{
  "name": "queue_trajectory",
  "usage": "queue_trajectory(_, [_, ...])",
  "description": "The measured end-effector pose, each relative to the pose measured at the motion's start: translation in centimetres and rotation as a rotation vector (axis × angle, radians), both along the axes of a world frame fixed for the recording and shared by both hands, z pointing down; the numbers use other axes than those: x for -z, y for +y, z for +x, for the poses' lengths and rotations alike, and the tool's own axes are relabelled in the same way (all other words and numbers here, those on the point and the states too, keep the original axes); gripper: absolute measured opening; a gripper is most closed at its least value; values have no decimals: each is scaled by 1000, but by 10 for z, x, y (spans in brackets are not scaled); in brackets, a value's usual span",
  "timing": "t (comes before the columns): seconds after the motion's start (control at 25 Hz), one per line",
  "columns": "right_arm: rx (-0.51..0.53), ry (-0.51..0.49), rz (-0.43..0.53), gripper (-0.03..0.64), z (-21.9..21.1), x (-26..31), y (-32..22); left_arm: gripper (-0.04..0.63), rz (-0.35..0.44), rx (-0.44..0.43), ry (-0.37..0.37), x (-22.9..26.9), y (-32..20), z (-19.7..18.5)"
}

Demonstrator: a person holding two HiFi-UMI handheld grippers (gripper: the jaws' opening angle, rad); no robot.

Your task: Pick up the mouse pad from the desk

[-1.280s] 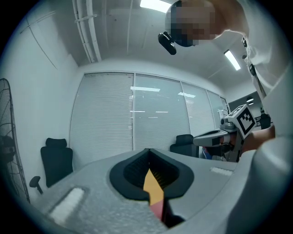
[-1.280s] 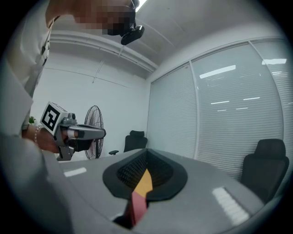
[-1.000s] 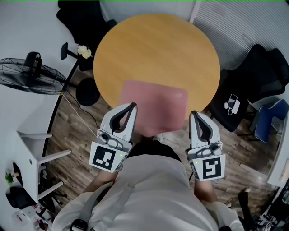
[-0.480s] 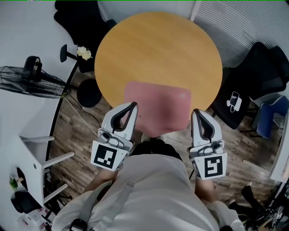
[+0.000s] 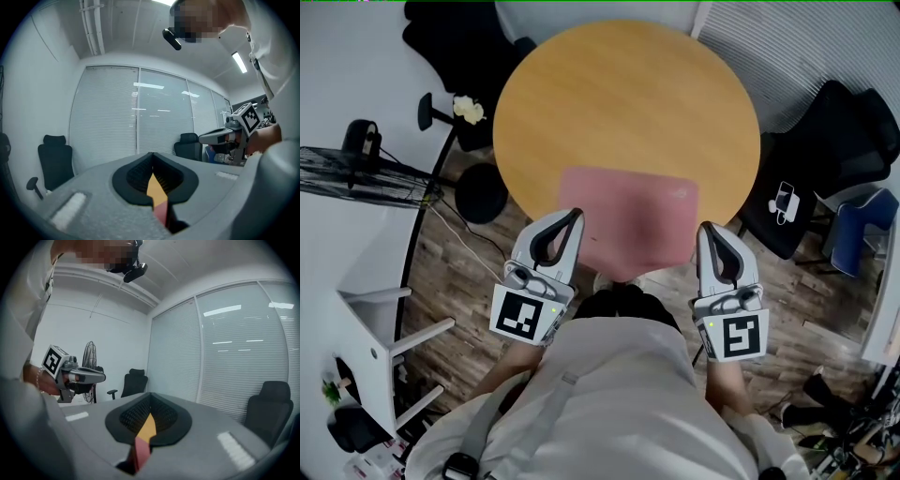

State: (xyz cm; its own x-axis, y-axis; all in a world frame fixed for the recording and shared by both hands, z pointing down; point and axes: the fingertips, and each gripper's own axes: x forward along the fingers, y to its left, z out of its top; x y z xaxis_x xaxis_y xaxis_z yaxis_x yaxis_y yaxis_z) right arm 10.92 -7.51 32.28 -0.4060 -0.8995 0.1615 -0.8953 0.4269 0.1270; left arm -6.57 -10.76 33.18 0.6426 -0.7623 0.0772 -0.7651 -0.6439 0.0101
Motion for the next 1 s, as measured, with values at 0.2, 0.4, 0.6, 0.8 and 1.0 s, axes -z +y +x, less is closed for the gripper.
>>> queue_trajectory(0.2, [-10, 6, -35, 11, 7, -30, -1, 6, -43, 7, -12, -30, -3, -5])
queue_trajectory(0.4, [-20, 30, -114, 32, 15, -73, -3, 20, -113, 17, -24, -70, -2, -14])
queue_trajectory(0.6, [-39, 51, -212, 49, 25, -124, 1, 48, -167, 25, -43, -116, 1, -27])
queue_trajectory(0.8, [-39, 67, -295, 67, 36, -171, 9, 55, -250, 60, -73, -170, 8, -43])
queue_trajectory(1.0, [-47, 70, -393, 77, 48, -224, 22, 61, -336, 91, -104, -225, 18, -60])
